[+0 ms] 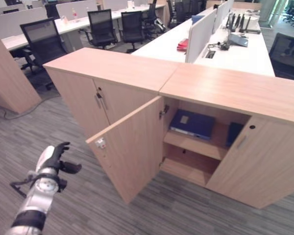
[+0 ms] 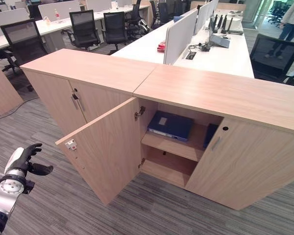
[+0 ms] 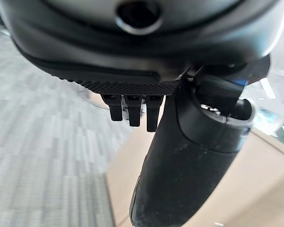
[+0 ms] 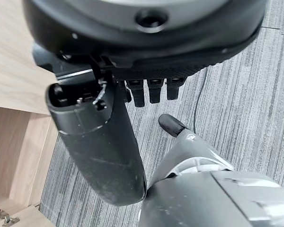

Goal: Put the empty folder in the office cabinet

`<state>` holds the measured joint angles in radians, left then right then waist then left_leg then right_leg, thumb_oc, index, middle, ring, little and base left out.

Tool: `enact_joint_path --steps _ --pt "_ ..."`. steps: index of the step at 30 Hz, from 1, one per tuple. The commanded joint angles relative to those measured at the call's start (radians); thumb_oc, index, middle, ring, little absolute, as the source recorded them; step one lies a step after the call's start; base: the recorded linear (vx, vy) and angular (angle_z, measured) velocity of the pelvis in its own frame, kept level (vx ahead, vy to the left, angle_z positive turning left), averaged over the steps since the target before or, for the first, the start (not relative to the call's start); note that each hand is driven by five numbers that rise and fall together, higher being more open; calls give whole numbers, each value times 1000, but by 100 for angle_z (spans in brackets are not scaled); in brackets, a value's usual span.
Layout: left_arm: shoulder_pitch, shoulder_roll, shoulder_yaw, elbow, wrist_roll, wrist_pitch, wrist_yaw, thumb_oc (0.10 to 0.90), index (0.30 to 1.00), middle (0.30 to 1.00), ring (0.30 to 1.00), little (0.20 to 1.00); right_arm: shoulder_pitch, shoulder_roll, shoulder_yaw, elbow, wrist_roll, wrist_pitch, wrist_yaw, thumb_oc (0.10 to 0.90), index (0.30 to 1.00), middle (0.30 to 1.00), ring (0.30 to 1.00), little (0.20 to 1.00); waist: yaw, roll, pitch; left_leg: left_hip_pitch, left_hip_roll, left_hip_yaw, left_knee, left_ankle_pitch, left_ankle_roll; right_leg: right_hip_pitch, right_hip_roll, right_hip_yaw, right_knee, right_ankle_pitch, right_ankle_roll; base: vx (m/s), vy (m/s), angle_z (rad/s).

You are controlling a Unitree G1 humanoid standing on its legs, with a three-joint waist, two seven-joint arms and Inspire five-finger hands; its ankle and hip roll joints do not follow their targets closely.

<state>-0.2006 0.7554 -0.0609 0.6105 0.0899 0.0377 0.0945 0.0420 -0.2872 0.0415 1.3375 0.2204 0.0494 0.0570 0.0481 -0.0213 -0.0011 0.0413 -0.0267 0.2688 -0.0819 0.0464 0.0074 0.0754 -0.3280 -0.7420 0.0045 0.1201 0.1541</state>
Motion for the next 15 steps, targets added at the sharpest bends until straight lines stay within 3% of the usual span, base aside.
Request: enact_joint_path --steps 1,11,14,15 --pt "-174 75 28 -38 18 -62 14 800 900 900 900 900 11 0 47 38 18 0 17 800 900 900 900 900 8 -2 -22 46 24 14 -2 -116 -39 -61 -26 26 -49 94 90 -1 -5 -3" --pt "-340 68 -86 30 9 -57 3 800 900 900 900 900 38 17 56 -1 56 -7 33 800 900 900 900 900 -21 -19 -24 57 22 34 0 -122 -36 -72 -25 42 -49 103 91 -7 -9 -5" --pt "-356 25 -105 -22 -34 -64 -16 800 900 900 900 900 47 17 51 4 58 -7 34 800 900 900 900 900 -30 -25 -22 63 18 41 0 -126 -34 -76 -23 50 -51 106 91 -5 -5 -1" --pt "-341 -25 -115 -72 -65 -73 -48 800 900 900 900 900 53 19 44 12 53 -5 36 800 900 900 900 900 -32 -30 -21 67 16 43 0 -128 -33 -76 -24 49 -51 107 91 0 0 0"
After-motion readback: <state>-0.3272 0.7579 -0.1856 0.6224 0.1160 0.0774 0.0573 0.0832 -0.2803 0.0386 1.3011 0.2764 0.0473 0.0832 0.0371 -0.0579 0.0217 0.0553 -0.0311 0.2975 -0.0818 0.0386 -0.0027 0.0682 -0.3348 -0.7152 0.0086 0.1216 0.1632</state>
